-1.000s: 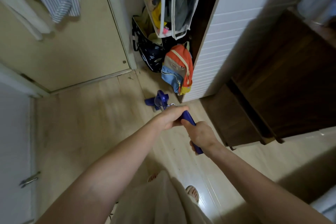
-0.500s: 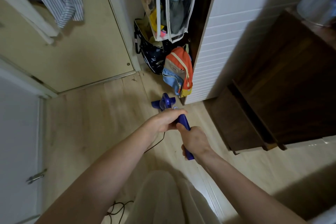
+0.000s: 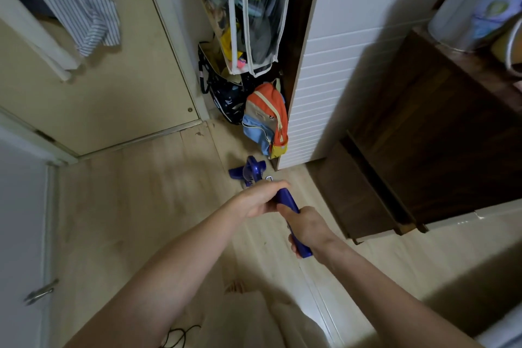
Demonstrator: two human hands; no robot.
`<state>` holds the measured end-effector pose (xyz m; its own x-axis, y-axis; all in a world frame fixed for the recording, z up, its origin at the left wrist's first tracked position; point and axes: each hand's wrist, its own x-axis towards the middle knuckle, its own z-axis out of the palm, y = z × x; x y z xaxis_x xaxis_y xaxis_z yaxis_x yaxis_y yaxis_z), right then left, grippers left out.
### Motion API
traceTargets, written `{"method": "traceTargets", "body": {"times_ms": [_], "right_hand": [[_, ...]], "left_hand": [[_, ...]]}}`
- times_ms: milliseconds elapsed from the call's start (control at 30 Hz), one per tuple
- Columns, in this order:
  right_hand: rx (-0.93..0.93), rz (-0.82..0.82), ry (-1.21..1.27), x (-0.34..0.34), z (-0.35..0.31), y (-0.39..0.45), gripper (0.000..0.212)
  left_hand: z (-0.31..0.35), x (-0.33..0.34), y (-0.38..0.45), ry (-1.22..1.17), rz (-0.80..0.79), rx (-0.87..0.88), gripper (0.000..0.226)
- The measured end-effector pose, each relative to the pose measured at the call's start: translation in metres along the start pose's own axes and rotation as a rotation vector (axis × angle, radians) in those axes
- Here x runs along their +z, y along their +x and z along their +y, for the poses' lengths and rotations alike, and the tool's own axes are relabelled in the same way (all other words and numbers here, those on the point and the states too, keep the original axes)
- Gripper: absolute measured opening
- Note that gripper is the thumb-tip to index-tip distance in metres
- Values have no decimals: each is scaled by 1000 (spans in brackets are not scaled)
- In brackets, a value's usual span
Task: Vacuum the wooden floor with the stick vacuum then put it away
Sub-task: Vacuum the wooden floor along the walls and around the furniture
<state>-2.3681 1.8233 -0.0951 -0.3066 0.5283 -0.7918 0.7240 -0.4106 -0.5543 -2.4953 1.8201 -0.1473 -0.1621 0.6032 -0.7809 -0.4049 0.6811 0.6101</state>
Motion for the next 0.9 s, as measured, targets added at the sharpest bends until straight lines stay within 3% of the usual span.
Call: {"method": "traceTargets", "body": {"times_ms": [167,400,667,900], "right_hand": [[-45,-20,-28,3,44,-29,36],[-82,68,2,16,64,-12,42],[-84,33,-3,22,31,41,39],[-71,83,-173,21,2,94,42]], "left_hand": [[-41,13,-22,-9,-49,-44,22],[-52,20,-11,55,40,-33,15],[-30,-6,36,11,113,16,16],[-4,-24,88,-6,153,28,13]]}}
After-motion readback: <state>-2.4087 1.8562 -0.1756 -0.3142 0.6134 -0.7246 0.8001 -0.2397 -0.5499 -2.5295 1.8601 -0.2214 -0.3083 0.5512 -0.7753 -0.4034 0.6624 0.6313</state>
